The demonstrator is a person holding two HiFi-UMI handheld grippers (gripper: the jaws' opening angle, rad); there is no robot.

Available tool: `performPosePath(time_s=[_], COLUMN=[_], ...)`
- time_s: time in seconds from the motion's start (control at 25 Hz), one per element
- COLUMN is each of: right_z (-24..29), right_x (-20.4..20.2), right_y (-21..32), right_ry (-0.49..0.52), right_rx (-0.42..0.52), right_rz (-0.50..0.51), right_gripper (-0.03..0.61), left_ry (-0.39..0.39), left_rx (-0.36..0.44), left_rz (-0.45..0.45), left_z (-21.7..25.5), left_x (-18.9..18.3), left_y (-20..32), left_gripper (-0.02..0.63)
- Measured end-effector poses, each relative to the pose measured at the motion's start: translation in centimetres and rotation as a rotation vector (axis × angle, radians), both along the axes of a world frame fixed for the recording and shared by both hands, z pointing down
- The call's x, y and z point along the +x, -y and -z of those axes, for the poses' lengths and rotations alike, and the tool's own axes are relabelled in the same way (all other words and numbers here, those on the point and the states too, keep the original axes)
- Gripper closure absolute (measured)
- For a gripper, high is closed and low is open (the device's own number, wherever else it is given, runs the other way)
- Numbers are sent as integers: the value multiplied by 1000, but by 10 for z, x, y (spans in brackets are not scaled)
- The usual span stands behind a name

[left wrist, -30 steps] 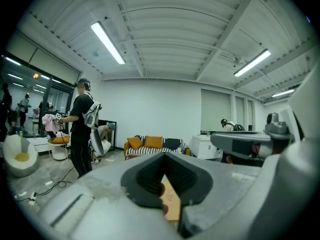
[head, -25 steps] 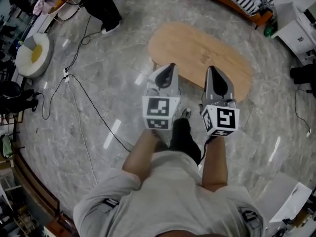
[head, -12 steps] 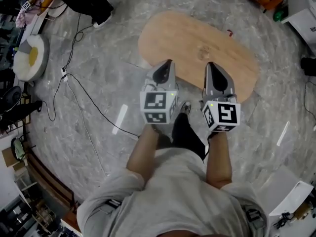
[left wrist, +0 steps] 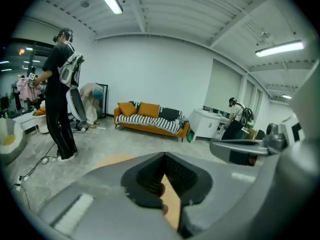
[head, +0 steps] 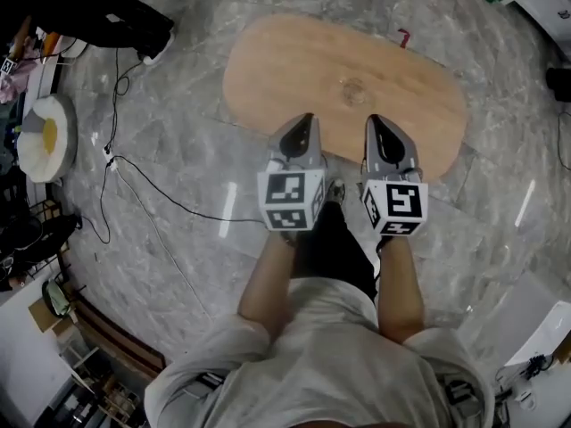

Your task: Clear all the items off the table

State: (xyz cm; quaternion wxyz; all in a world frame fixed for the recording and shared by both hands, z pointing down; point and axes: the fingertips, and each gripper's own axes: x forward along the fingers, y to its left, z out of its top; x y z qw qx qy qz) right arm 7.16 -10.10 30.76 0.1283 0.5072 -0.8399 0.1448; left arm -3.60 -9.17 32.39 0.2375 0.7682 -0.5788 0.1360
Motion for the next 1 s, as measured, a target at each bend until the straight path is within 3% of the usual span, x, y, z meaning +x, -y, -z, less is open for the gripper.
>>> performPosePath(time_s=[0.32, 0.48, 0.72, 1.0], right_z=[-97, -143, -175, -235], right_x=[28, 34, 50, 44], right_y=[43, 49, 67, 80], right_ry=[-10, 19, 40, -19], right_rx=[-116, -165, -191, -282], right_rz=[-113, -151, -195, -106], right_gripper=[572, 572, 572, 572], left_ry=[4, -5, 93, 128], left_rx=[-121, -163, -210, -282], left_rz=[-142, -166, -288, -389], left_z=[-101, -147, -185, -244], left_x=[33, 35, 47, 53], left_y=[56, 66, 79, 88], left_gripper=[594, 594, 594, 594])
